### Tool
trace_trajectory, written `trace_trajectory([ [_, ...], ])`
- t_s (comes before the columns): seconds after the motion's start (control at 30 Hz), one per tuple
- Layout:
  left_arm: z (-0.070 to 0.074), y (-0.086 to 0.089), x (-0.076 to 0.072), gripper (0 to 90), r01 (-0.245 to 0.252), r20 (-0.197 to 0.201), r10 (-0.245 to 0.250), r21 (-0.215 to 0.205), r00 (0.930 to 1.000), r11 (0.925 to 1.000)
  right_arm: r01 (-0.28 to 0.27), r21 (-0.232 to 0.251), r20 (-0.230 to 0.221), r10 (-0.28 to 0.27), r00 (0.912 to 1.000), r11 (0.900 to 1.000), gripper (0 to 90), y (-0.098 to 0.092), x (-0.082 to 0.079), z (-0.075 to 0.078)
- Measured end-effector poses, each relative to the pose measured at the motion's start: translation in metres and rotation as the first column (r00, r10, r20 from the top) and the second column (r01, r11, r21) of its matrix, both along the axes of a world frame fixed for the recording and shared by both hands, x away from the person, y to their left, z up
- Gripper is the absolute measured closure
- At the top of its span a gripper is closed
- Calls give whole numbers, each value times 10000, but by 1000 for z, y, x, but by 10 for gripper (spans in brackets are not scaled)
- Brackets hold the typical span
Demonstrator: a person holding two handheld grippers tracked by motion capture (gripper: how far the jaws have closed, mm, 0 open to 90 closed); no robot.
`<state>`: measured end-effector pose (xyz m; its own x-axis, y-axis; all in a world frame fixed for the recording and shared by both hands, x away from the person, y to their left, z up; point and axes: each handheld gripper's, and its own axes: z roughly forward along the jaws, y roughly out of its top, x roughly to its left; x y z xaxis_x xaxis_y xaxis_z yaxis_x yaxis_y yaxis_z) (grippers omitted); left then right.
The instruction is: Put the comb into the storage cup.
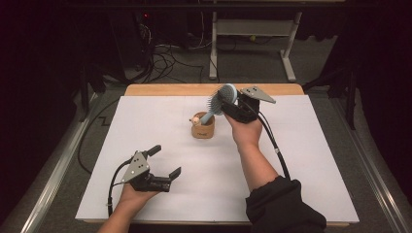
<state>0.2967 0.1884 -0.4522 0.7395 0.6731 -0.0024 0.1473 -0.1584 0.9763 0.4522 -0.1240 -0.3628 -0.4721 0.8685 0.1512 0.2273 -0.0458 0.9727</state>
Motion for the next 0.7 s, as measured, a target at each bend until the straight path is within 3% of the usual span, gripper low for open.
trace_trajectory([
  [0.7, -1, 0, 0, 0, 58, -42, -57, 75, 10000, 10000, 250, 31, -531, -248, 9983, 9997, 359, -17, 0, -8],
])
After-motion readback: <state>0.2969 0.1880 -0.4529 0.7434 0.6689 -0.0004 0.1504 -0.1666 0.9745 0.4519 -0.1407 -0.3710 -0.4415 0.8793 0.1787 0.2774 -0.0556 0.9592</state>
